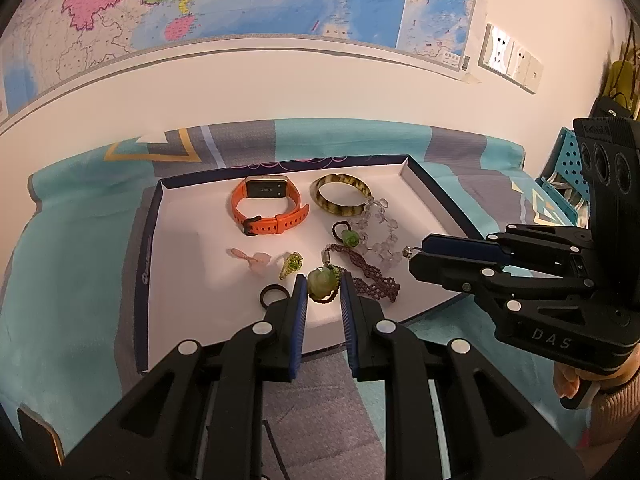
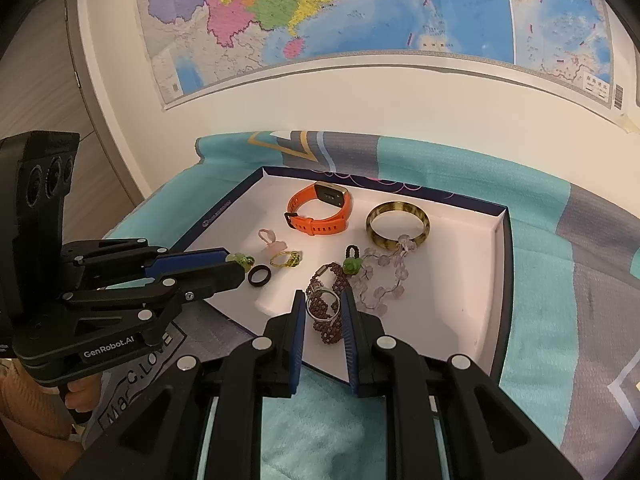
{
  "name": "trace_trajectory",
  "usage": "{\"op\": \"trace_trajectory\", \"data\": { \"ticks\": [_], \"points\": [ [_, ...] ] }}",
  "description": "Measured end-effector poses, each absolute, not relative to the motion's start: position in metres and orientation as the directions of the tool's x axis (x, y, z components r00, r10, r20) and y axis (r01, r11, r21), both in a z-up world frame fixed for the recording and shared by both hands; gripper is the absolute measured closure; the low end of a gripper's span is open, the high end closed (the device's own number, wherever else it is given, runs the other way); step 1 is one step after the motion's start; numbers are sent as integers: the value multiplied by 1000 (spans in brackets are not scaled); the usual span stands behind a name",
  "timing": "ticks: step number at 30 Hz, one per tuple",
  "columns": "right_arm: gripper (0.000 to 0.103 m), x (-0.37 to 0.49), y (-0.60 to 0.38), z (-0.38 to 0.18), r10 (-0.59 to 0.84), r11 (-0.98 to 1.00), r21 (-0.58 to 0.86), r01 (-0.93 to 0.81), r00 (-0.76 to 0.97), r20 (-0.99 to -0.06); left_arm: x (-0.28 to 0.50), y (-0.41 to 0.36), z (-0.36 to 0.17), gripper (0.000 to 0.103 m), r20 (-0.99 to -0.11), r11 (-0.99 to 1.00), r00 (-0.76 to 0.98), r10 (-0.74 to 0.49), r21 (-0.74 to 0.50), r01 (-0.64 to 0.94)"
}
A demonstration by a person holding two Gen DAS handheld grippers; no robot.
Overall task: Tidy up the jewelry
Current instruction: 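Lower the silver ring with right tool while left tool lowers the charm beside the pendant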
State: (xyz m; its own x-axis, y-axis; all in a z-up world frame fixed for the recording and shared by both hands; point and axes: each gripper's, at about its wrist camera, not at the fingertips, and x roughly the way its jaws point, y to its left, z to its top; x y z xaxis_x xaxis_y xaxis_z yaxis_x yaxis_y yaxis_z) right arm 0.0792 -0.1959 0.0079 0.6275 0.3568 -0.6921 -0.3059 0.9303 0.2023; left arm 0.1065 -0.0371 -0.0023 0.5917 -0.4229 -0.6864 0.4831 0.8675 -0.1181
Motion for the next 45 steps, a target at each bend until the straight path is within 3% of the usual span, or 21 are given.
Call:
{"op": "trace_trajectory", "data": {
  "ticks": [45],
  "points": [
    [87,97,-191,-1,348,933,200,-299,605,-716,121,-38,-13,86,-706,877,584,-401,-112,467]
  ]
}}
